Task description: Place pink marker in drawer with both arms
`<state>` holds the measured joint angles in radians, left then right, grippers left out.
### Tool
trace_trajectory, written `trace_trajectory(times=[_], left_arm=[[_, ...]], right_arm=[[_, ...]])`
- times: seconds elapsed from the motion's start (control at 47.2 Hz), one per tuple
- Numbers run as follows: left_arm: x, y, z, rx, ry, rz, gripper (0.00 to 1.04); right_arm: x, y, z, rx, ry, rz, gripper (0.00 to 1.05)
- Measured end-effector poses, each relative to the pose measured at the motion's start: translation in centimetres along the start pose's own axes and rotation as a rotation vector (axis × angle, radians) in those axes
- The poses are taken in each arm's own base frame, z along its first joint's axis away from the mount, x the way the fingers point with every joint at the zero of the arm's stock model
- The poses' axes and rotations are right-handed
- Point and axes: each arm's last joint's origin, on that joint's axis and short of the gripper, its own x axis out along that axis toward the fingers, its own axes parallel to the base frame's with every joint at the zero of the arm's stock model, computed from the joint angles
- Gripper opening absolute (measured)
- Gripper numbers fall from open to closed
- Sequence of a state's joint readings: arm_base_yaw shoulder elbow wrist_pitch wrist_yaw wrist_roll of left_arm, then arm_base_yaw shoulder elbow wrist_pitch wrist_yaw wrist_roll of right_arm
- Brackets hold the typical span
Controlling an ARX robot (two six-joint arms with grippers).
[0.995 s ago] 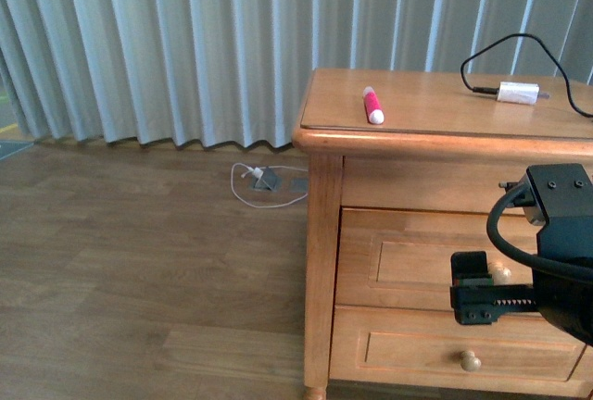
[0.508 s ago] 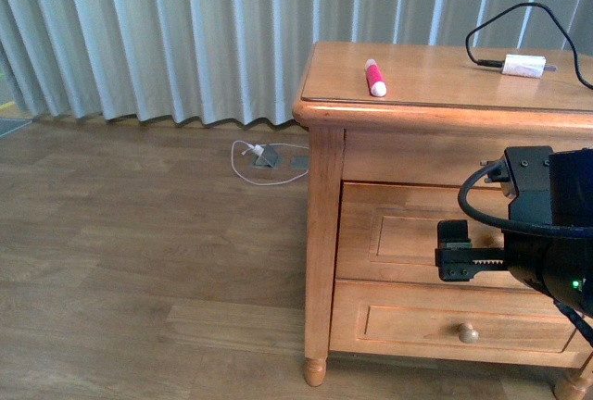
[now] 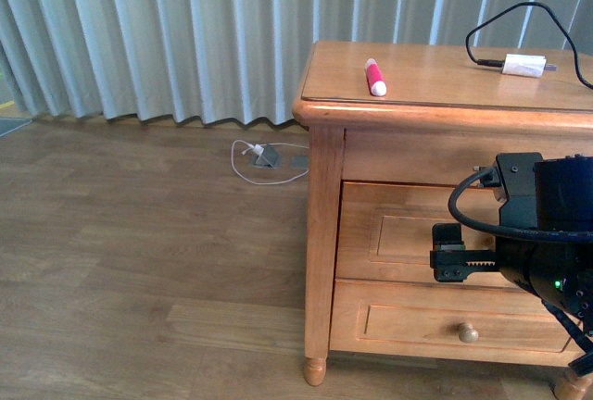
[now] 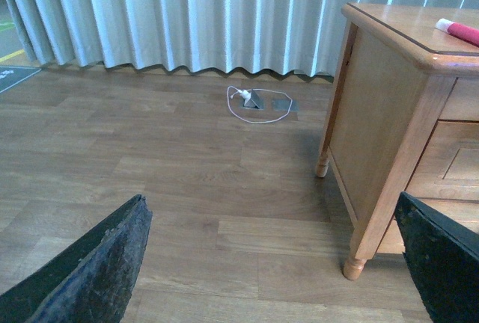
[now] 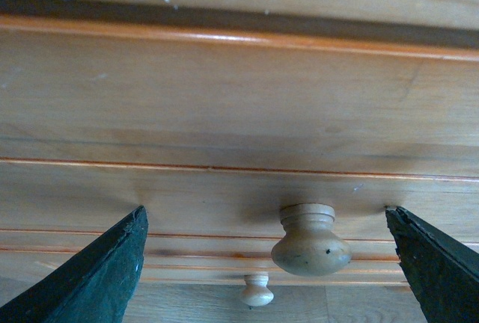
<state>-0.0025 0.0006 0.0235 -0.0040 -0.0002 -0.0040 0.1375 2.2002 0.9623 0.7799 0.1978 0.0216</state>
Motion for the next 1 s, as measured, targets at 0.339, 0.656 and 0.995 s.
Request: trace_trajectory(times=[0.339, 0.656, 0.995], left_arm=[[0.0, 0.0, 0.0, 0.000, 0.000, 0.000, 0.99], [0.0, 0.0, 0.0, 0.000, 0.000, 0.000, 0.99], [0.0, 0.0, 0.0, 0.000, 0.000, 0.000, 0.99]], right_arm=[[0.5, -0.6, -0.4, -0.011, -0.002, -0.019, 0.96], [0.6, -0.8, -0.6, -0.015, -0.009, -0.026, 0.37], [-0.1, -1.4, -0.9, 0.011, 0.002, 0.007, 0.23]])
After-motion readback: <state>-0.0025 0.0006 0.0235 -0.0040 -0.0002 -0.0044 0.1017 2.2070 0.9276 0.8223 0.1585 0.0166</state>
